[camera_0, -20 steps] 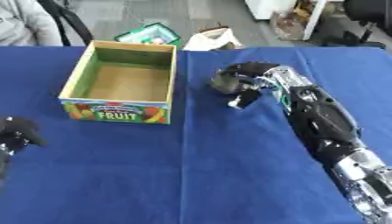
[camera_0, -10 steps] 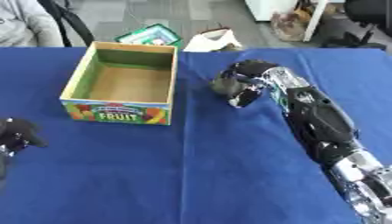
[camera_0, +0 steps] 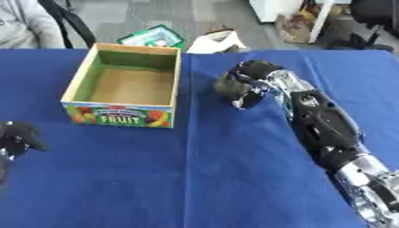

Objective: Pick up objects on the table and place them in the box.

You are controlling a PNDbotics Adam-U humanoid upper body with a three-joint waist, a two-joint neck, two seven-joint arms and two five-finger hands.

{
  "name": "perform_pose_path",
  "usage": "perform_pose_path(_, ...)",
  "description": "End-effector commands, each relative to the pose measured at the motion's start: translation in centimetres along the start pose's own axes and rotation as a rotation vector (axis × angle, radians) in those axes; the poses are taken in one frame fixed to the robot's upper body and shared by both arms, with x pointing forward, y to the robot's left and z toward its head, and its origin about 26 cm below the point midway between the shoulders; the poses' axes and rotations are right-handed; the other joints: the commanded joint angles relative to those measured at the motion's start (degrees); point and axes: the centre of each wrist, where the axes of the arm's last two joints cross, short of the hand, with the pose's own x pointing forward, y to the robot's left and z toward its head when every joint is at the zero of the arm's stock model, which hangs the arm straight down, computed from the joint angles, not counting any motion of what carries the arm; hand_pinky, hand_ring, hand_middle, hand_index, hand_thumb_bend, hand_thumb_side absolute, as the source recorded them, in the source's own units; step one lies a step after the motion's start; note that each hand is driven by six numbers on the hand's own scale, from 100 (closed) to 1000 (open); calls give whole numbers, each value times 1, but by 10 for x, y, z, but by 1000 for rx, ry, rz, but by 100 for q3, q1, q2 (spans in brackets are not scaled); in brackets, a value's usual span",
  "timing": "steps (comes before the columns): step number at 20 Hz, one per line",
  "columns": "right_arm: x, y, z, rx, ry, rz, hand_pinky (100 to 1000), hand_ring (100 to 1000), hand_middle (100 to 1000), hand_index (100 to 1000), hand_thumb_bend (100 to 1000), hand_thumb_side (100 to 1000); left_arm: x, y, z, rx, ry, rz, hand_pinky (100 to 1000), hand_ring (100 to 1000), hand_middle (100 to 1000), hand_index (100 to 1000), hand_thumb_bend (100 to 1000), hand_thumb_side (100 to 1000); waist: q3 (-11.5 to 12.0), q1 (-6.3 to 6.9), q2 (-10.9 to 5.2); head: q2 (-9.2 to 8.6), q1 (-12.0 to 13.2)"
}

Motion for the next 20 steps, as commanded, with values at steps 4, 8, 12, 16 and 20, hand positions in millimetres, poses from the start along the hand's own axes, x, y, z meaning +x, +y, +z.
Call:
perform_pose_path(4, -10, -29, 4, -157, 32, 33, 627, 453, 398, 537, 141, 364, 8, 3, -3, -7, -24, -16, 585, 494, 563, 557, 100, 786, -1, 26, -85, -55, -11)
perform_pose_path(8, -9, -43, 4, -225, 19, 43, 621, 446, 392, 534, 144, 349, 8, 3, -3, -8, -24, -15, 585, 494, 563, 557, 100, 786, -9, 24, -91, -55, -16)
perform_pose_path(12, -6, -56, 3, -273, -1, 47, 616, 439, 386, 530, 145, 330, 8, 3, -3, -8, -24, -15, 585, 494, 563, 557, 100, 785, 2, 25, -105, -53, -14)
perform_pose_path(16, 1, -77, 1, -335, -32, 51, 612, 430, 381, 526, 150, 308, 7, 3, -3, -9, -22, -14, 585, 493, 562, 557, 100, 783, 14, 21, -128, -45, -22)
perform_pose_path(20, 18, -101, -5, -391, -88, 59, 614, 428, 379, 526, 165, 302, 7, 3, -3, -12, -20, -11, 585, 493, 562, 557, 100, 783, 29, 14, -157, -35, -40)
